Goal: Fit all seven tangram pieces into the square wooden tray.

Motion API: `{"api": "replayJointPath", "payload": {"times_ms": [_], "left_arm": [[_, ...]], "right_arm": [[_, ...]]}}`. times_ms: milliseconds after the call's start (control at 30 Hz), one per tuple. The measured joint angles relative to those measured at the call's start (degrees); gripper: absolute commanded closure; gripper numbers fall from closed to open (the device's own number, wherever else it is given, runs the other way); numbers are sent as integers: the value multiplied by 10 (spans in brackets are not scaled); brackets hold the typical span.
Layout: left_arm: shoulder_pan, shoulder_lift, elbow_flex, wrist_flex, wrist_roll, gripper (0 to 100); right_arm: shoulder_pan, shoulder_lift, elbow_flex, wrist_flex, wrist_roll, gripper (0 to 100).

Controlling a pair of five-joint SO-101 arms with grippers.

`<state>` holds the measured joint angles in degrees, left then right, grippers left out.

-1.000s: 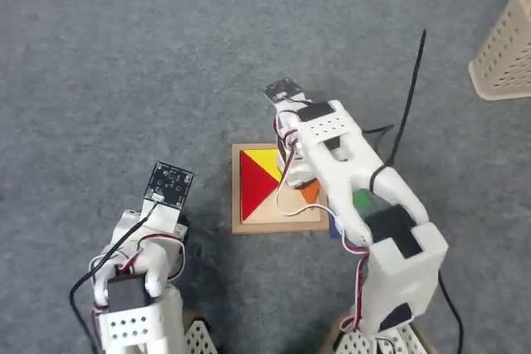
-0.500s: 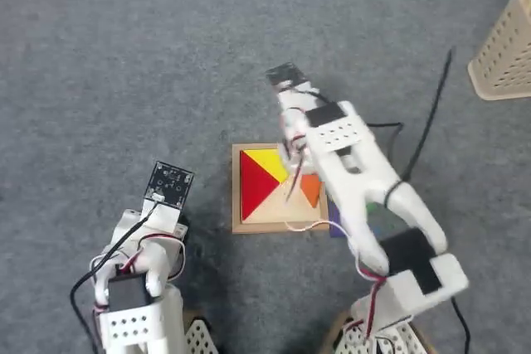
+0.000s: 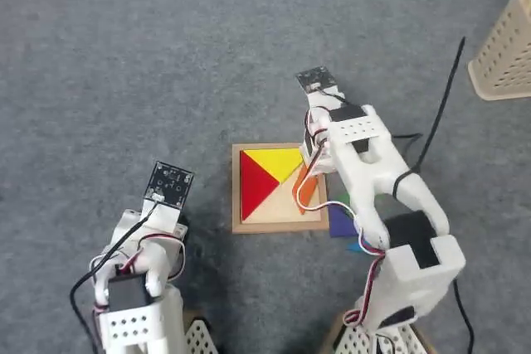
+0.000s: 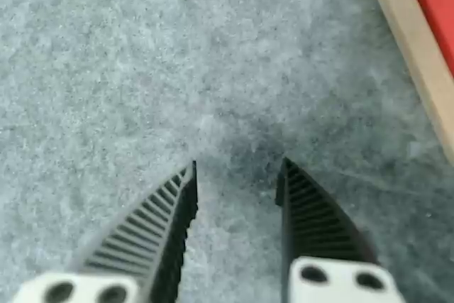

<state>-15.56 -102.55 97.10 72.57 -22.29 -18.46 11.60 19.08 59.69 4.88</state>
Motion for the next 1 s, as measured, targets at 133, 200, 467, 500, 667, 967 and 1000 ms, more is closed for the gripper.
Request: {"api": "replayJointPath", "payload": {"times_ms": [133, 200, 467, 500, 667, 967, 1000], "left_arm": [[0, 0, 0, 0, 0, 824], [0, 0, 0, 0, 0, 824], [0, 0, 0, 0, 0, 824], [0, 0, 0, 0, 0, 824], [0, 0, 0, 0, 0, 824], [0, 0, 0, 0, 0, 824], [0, 0, 0, 0, 0, 824]], "right_arm": [[-13, 0, 4, 19, 0, 991], [-16, -5, 17, 20, 0, 991], [-93, -98, 104, 23, 0, 991], [-103, -110, 108, 23, 0, 991], [-115, -168, 110, 20, 0, 988], [-116, -138, 110, -30, 35, 988], [-116, -125, 110, -30, 40, 988]]}}
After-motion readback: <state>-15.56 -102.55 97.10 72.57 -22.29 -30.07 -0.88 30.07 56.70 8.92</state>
